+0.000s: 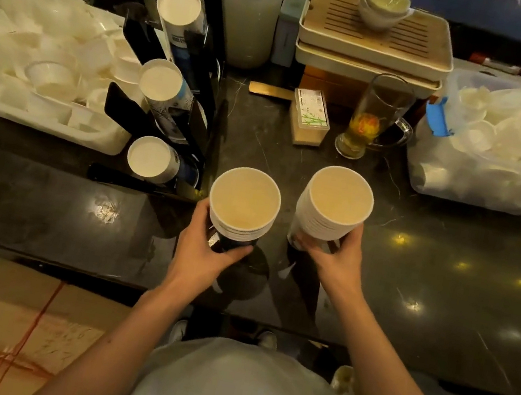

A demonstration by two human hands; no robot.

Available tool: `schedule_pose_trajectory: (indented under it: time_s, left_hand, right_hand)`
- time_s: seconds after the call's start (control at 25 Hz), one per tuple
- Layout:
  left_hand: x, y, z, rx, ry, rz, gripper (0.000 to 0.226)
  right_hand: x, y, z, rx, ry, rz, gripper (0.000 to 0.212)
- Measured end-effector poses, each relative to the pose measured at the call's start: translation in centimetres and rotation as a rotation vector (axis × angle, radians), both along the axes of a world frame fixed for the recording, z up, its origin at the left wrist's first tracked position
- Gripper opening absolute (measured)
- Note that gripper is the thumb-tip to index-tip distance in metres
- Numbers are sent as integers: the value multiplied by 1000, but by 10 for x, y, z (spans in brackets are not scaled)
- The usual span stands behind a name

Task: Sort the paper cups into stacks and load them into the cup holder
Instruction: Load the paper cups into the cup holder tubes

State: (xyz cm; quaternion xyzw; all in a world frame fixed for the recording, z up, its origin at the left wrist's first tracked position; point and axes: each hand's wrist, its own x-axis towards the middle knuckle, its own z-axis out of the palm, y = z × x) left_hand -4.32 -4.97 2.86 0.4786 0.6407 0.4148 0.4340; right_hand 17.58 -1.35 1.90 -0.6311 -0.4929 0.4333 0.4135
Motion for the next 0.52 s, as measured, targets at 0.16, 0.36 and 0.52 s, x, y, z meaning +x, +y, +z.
schedule_pose_trajectory:
  time_s: [0.16, 0.36, 0.52]
  left_hand:
    - [-2, -6, -1, -4, -22, 22, 92]
    - [-9, -17, 14, 33, -21, 1, 88]
    - [-12, -28, 30, 80, -2, -32, 90]
  right_hand:
    - [13, -9, 3, -39, -61, 75, 90]
    - [22, -34, 44, 391, -310, 7, 82]
    - [1, -41, 75, 658, -465, 303, 68]
